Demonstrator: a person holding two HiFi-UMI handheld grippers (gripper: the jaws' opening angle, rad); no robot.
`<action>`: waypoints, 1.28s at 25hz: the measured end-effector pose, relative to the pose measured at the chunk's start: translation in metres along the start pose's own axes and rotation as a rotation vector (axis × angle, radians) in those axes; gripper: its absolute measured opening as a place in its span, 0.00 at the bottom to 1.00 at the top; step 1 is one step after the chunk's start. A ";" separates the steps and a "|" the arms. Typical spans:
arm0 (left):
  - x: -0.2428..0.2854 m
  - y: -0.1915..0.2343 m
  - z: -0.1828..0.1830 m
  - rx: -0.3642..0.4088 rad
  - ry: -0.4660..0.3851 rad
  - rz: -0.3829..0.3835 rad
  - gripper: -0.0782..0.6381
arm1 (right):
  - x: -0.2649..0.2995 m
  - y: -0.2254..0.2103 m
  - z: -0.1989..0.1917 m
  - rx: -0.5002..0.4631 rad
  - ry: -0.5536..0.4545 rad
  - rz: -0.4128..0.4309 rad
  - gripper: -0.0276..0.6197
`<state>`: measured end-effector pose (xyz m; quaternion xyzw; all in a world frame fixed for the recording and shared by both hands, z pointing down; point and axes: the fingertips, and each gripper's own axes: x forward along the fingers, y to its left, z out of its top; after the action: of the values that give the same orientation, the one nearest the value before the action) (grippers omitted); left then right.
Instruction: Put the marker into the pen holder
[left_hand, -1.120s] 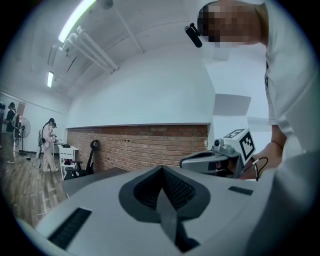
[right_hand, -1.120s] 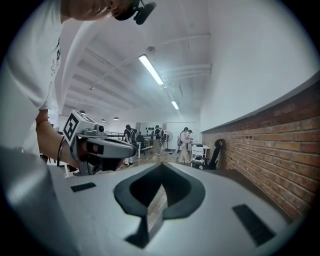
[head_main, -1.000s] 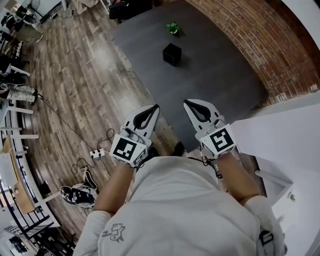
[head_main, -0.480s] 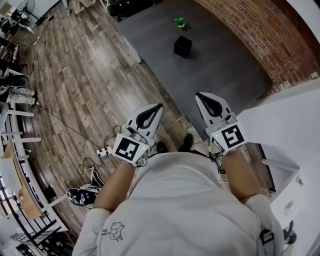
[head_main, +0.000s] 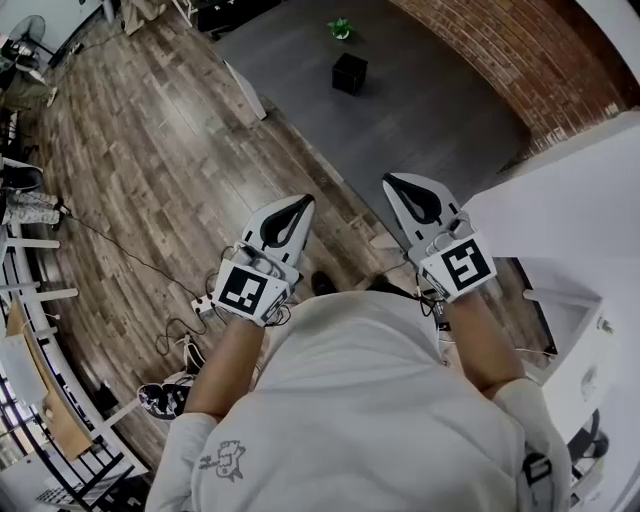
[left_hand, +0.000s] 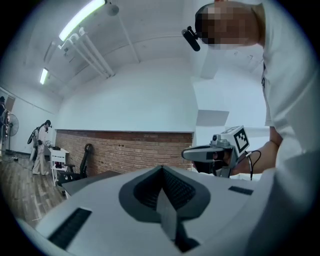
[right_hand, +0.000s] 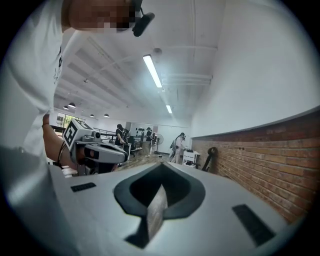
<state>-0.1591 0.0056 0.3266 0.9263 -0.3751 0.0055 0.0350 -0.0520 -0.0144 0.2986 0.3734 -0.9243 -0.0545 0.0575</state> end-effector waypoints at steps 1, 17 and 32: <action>-0.001 -0.004 0.003 0.004 -0.005 0.004 0.12 | -0.004 0.000 0.002 -0.005 -0.004 0.005 0.05; 0.028 -0.103 0.005 0.038 -0.017 0.044 0.12 | -0.101 -0.019 -0.007 -0.011 -0.030 0.144 0.05; 0.036 -0.198 -0.005 0.036 0.002 0.138 0.12 | -0.195 -0.009 -0.020 0.021 -0.074 0.268 0.05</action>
<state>0.0047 0.1222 0.3211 0.8988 -0.4377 0.0156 0.0184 0.0966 0.1134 0.3043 0.2448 -0.9679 -0.0506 0.0261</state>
